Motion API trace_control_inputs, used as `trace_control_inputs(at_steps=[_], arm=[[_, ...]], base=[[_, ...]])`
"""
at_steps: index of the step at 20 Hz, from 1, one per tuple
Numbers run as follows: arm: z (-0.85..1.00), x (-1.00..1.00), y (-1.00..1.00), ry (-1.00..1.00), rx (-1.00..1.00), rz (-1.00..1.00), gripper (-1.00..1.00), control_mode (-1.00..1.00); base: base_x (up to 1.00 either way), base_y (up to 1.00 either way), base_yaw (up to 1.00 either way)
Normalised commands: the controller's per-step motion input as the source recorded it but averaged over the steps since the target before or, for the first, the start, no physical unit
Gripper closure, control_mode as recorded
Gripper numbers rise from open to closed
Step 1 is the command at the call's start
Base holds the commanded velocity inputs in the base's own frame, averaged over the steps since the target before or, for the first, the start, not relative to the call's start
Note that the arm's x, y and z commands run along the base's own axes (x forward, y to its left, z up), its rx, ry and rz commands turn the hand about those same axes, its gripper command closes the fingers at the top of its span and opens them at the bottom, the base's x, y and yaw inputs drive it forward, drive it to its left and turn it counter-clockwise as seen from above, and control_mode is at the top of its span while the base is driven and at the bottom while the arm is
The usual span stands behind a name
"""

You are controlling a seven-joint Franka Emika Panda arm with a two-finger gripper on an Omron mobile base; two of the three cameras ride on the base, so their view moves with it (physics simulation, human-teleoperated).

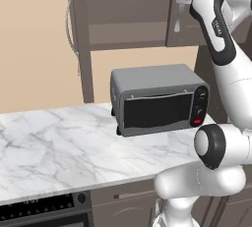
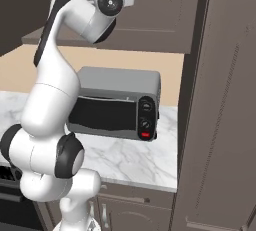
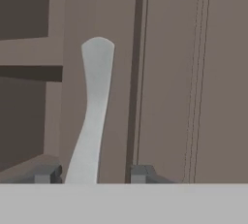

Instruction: The dining table condiment station is running low on mayonnaise. Refill the condiment station by opening the cabinet and taking the mayonnaise from the cabinet and placing it on the dining table.

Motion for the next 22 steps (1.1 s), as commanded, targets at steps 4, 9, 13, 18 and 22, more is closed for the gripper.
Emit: trace_control_inputs(at_steps=[4, 9, 13, 18, 22], arm=[[-0.23, 0.54, 0.02, 0.00, 0.00, 0.00, 1.00, -1.00], [-0.22, 0.59, 0.23, 0.02, 0.00, 0.00, 1.00, -1.00], [-0.19, 0.61, 0.32, 0.03, 0.00, 0.00, 1.00, -1.00], [-0.16, 0.45, 0.17, 0.00, 0.00, 0.00, 1.00, -1.00], [-0.18, 0.43, 0.20, 0.00, 0.00, 0.00, 1.00, -1.00]], base=[[0.00, 0.00, 0.00], [0.00, 0.00, 0.00], [0.00, 0.00, 0.00], [0.00, 0.00, 0.00], [0.00, 0.00, 0.00]])
